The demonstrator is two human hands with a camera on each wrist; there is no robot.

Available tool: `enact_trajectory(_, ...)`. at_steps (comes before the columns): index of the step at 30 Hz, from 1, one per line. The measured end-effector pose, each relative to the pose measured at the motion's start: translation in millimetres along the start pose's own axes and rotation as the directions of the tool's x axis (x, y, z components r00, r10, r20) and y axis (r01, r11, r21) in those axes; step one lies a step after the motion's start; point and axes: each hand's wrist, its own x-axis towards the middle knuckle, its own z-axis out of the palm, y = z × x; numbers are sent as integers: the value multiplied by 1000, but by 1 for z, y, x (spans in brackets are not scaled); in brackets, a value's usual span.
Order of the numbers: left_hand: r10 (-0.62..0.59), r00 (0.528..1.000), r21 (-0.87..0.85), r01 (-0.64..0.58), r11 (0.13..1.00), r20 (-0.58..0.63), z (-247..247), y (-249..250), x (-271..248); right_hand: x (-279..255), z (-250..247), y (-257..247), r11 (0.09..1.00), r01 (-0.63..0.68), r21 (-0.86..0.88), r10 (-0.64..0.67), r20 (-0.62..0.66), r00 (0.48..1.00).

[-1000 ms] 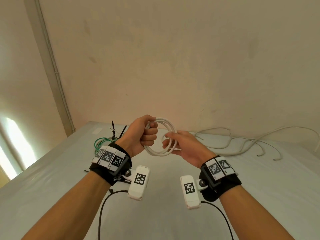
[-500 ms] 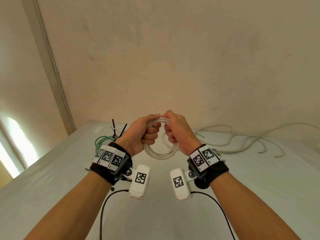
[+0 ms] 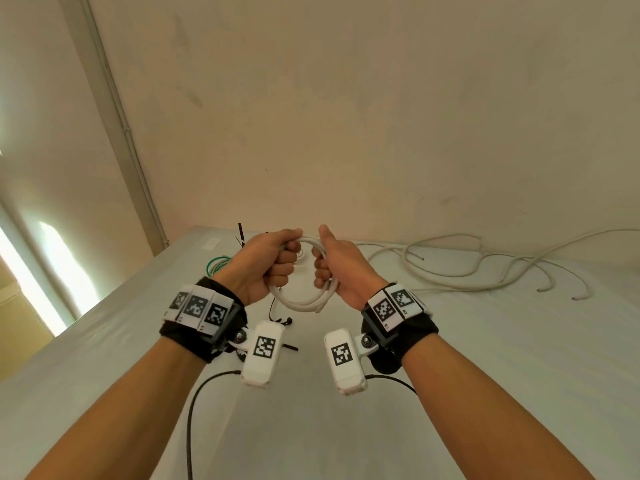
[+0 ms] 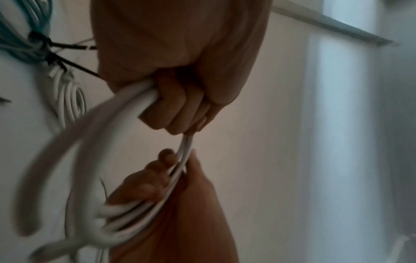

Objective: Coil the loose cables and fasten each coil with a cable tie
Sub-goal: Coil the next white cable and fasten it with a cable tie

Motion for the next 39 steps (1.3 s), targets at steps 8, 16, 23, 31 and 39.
enact_trajectory(8,-144,981,15,147,989,-132,-70,8,-11,21,11,44,625,68,-778,173,223,959)
enact_trajectory(16,-142,977,2,145,989,-159,-78,6,-11,29,35,61,294,249,-923,108,291,951)
enact_trajectory(23,-72,984,136,95,986,-161,-54,14,4,33,-10,27,736,189,-650,-275,-31,961)
enact_trajectory(31,27,998,203,-15,979,-54,12,12,17,-19,-34,-7,860,423,-285,-435,21,900)
enact_trajectory(39,183,976,266,-209,941,118,48,-4,15,-26,-58,8,713,459,-530,-550,-16,835)
